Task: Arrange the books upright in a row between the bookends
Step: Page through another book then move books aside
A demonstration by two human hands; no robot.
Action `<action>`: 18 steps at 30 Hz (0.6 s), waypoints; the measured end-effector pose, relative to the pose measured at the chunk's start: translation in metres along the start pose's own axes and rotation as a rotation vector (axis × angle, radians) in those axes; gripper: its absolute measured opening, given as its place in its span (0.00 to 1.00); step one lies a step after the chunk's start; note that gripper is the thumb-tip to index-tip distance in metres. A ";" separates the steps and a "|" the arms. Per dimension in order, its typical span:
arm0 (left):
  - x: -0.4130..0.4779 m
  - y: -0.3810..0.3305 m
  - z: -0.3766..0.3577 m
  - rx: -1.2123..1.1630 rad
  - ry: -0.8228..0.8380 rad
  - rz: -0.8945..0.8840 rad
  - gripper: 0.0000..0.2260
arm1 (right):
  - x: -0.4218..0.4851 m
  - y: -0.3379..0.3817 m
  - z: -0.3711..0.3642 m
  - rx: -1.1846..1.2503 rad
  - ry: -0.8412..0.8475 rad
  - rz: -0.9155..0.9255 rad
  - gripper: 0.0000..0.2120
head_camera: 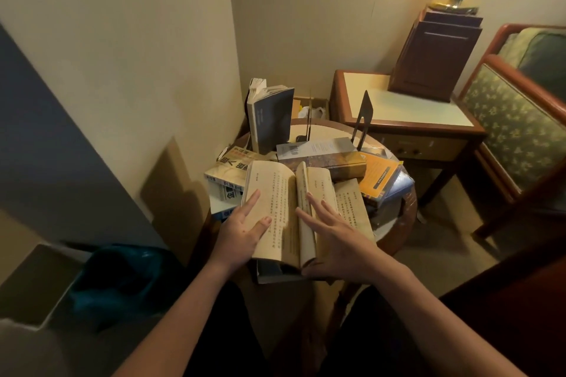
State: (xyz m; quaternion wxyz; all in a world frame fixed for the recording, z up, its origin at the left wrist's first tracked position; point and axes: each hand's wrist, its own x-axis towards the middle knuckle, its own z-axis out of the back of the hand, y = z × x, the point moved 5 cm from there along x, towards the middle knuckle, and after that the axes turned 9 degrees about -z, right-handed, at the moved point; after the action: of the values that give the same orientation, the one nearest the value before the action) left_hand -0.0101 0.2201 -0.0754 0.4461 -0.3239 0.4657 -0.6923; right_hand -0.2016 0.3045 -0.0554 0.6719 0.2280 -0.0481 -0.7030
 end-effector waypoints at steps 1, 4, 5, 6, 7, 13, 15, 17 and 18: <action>0.000 0.002 0.001 -0.011 -0.001 0.011 0.28 | 0.000 0.000 0.000 0.009 -0.007 -0.003 0.53; -0.001 0.006 0.004 -0.027 -0.006 0.030 0.27 | -0.001 0.000 0.001 0.016 -0.020 -0.015 0.53; -0.001 0.007 0.004 -0.032 -0.008 0.033 0.27 | -0.001 0.001 0.000 0.012 -0.025 -0.016 0.53; -0.001 0.007 0.004 -0.036 -0.010 0.035 0.27 | -0.001 0.001 0.000 0.010 -0.030 -0.016 0.53; -0.001 0.008 0.004 -0.038 -0.010 0.036 0.27 | -0.001 0.001 -0.001 0.012 -0.035 -0.016 0.54; -0.001 0.015 0.006 -0.049 -0.008 0.050 0.27 | -0.004 -0.004 -0.007 0.073 -0.067 -0.103 0.58; 0.000 0.019 0.006 -0.034 -0.004 0.074 0.27 | -0.006 0.000 -0.005 0.052 -0.119 -0.103 0.56; -0.001 0.021 0.004 -0.079 0.006 0.104 0.27 | -0.009 0.005 -0.002 0.060 -0.152 -0.098 0.54; -0.001 0.021 0.004 -0.112 0.008 0.120 0.27 | -0.010 0.008 -0.002 0.085 -0.154 -0.089 0.52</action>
State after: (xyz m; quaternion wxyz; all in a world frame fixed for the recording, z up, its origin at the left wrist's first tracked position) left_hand 0.0002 0.2162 -0.0936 0.4659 -0.3170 0.5241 -0.6386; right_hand -0.1939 0.3138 -0.0516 0.6242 0.2033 -0.1193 -0.7449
